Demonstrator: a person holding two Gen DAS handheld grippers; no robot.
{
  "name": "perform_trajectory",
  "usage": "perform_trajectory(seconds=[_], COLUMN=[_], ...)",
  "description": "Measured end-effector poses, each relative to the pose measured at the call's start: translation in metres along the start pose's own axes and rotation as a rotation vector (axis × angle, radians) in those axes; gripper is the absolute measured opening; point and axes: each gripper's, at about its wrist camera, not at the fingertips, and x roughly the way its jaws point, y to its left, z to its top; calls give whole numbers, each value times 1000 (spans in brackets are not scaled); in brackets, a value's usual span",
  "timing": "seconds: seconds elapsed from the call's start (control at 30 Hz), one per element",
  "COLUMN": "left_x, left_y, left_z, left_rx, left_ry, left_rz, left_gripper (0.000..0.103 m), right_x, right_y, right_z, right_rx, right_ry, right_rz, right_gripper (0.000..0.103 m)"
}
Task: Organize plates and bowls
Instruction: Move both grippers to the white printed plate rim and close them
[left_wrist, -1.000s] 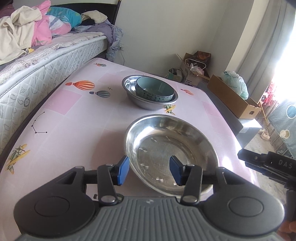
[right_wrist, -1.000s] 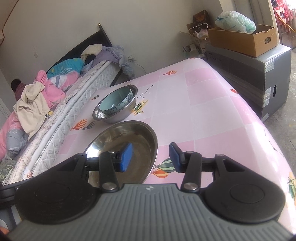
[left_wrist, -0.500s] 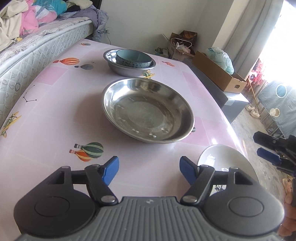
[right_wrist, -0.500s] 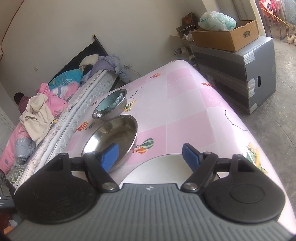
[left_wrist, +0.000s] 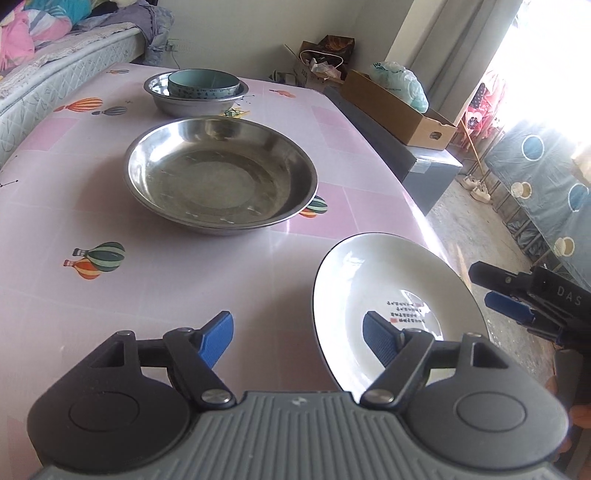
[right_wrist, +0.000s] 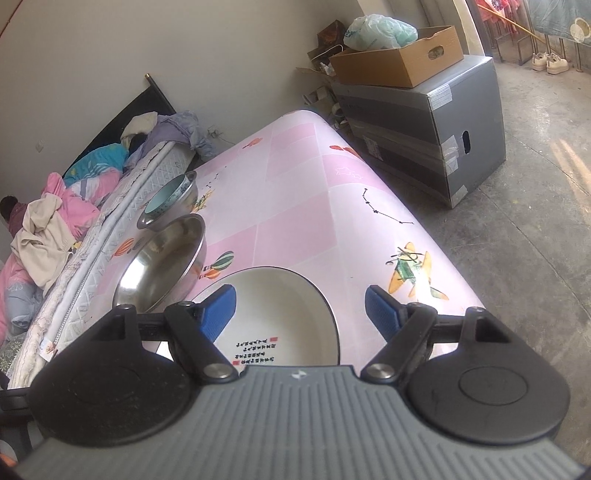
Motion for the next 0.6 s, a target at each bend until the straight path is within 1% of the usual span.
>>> perform_trajectory(seconds=[0.07, 0.13, 0.17, 0.23, 0.27, 0.33, 0.4, 0.5, 0.57, 0.6], left_x=[4, 9, 12, 17, 19, 23, 25, 25, 26, 25], left_y=[-3, -5, -6, -8, -9, -8, -7, -5, -3, -3], left_z=[-1, -2, -2, -2, -2, -3, -4, -3, -4, -4], left_rx=[6, 12, 14, 17, 17, 12, 8, -4, -14, -15], left_ry=[9, 23, 33, 48, 56, 66, 69, 69, 73, 72], left_rz=[-5, -16, -18, -19, -22, -31, -39, -58, -74, -71], left_gripper=[76, 67, 65, 56, 53, 46, 43, 41, 39, 40], right_x=[5, 9, 12, 16, 18, 21, 23, 25, 26, 26], right_y=[-2, -1, -1, 1, 3, 7, 12, 15, 17, 18], right_z=[-1, -3, -3, -5, -6, -7, -8, -7, -7, -8], right_rx=[1, -1, -3, -7, -9, -16, -44, -52, -48, -45], right_ry=[11, 23, 30, 44, 53, 66, 71, 84, 96, 104], right_rz=[4, 10, 16, 32, 39, 46, 31, 25, 39, 50], right_gripper=[73, 70, 68, 65, 64, 63, 64, 64, 64, 64])
